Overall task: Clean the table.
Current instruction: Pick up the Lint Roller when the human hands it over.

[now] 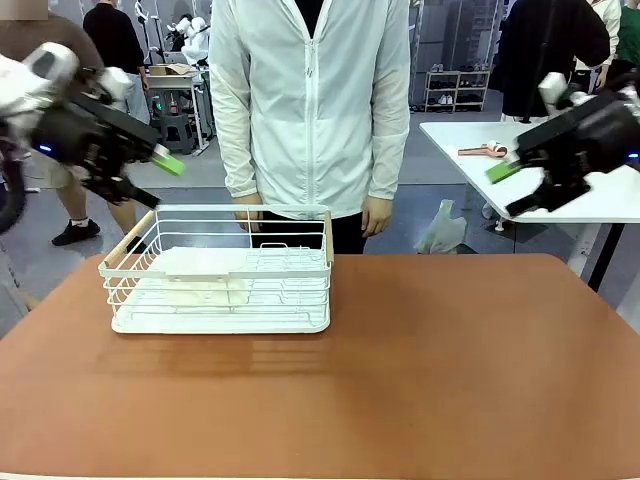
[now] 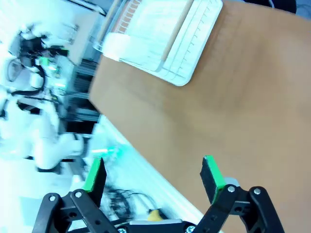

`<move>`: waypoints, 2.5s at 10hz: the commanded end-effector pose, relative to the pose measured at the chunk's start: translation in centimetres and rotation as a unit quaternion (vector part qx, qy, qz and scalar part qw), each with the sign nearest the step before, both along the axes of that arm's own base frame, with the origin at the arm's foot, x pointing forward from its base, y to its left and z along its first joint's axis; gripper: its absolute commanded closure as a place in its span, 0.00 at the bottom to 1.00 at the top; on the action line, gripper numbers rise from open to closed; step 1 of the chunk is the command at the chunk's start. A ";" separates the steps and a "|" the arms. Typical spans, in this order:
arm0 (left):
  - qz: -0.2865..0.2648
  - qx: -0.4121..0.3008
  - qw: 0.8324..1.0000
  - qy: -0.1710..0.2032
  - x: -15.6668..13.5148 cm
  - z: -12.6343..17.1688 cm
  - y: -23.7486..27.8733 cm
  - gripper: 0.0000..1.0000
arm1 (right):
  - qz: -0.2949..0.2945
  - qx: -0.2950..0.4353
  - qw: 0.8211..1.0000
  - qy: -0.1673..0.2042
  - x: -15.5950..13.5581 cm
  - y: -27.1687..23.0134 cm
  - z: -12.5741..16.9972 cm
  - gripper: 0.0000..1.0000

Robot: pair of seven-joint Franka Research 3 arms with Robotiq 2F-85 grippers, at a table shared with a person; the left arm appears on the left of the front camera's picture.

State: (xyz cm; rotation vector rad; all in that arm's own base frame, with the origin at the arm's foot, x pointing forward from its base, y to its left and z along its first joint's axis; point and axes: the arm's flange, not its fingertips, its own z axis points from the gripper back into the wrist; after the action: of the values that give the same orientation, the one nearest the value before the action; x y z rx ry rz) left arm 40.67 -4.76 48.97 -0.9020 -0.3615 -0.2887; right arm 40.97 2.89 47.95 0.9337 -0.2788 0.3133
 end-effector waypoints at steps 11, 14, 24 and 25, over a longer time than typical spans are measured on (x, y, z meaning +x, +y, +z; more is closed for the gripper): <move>0.167 -0.232 0.956 0.060 -5.3 -3.5 26.1 0.00 | -0.129 0.259 0.942 0.170 -2.8 -24.8 -5.3 0.00; 0.176 -0.222 0.956 0.074 -5.5 -4.0 25.5 0.00 | -0.140 0.251 0.940 0.183 -3.0 -24.9 -5.6 0.00; 0.176 -0.222 0.956 0.074 -5.5 -4.0 25.5 0.00 | -0.140 0.251 0.940 0.183 -3.0 -24.9 -5.6 0.00; 0.176 -0.222 0.956 0.074 -5.5 -4.0 25.5 0.00 | -0.140 0.251 0.940 0.183 -3.0 -24.9 -5.6 0.00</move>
State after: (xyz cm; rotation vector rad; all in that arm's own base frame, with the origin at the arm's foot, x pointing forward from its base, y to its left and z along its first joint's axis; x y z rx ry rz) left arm 35.53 20.64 44.99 -1.2605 -0.4457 0.2010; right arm 37.98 -22.05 42.25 1.4203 -0.1481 -0.2019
